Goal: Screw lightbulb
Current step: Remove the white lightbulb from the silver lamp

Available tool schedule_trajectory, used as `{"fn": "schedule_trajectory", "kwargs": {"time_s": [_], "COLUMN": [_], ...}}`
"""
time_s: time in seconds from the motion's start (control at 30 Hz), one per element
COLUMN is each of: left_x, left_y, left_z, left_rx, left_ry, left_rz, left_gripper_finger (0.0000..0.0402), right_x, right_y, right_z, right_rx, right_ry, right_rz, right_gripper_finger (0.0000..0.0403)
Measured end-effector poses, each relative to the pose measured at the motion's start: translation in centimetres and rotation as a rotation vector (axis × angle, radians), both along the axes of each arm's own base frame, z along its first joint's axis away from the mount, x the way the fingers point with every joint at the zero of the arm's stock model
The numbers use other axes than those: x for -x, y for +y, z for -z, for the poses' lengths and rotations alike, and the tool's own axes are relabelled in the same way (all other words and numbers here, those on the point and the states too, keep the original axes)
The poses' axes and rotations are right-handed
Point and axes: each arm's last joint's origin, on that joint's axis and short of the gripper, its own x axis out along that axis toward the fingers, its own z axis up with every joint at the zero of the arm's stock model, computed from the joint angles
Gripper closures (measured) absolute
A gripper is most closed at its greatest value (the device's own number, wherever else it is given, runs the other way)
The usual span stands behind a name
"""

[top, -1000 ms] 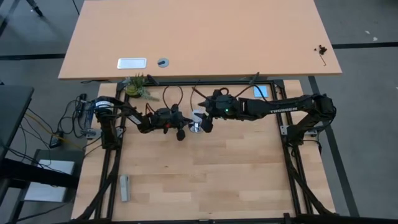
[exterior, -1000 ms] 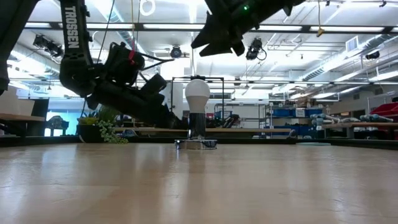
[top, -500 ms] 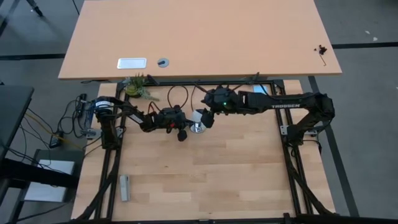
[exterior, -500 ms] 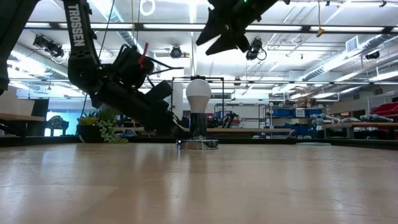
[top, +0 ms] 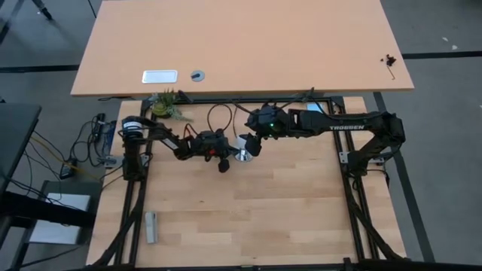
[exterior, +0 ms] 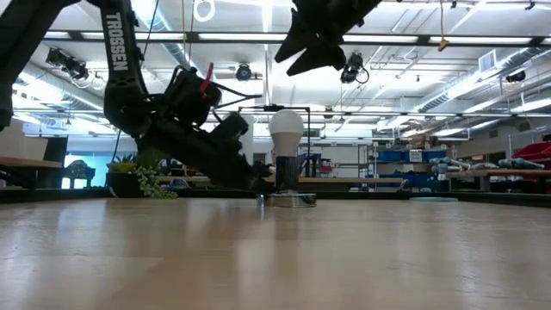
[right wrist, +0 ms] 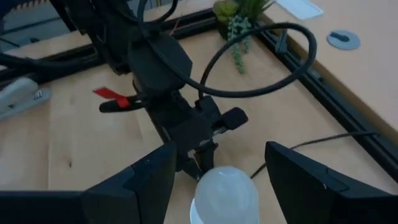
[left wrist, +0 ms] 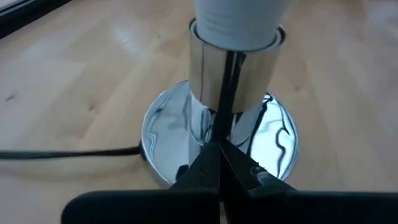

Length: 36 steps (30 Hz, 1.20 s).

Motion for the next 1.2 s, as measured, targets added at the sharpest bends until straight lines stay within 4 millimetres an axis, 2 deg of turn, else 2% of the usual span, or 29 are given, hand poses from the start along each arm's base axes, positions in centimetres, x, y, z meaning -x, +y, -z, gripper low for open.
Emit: {"fn": "schedule_trajectory", "kwargs": {"time_s": [0.37, 0.53, 0.63, 0.93, 1.07, 1.2], "left_x": [-2.4, -2.8, -2.8, -2.8, -2.8, -2.8], "left_y": [-1.6, -1.9, -1.9, -1.9, -1.9, -1.9], "left_z": [0.0, -0.1, -0.1, -0.1, -0.1, -0.1], "left_rx": [0.041, 0.044, 0.045, 0.045, 0.045, 0.044], "left_ry": [-0.049, -0.038, -0.038, -0.034, -0.034, -0.034], "left_rz": [0.071, 0.083, 0.085, 0.077, 0.076, 0.076], "left_gripper_finger": [0.0401, 0.0401, 0.0401, 0.0401, 0.0401, 0.0401], "right_x": [1.3, 1.3, 0.9, -0.7, -1.0, -1.0], "right_y": [0.3, 0.4, 0.4, 0.3, 0.3, 0.2], "right_z": [1.5, 1.5, 2.0, 5.3, 6.1, 6.6], "right_rx": [-0.028, -0.025, -0.023, -0.025, -0.031, -0.046], "right_ry": [0.202, 0.203, 0.216, 0.329, 0.359, 0.384], "right_rz": [0.008, 0.003, 0.005, -0.011, -0.010, -0.002], "right_gripper_finger": [0.0138, 0.0118, 0.0103, 0.0075, 0.0075, 0.0092]}}
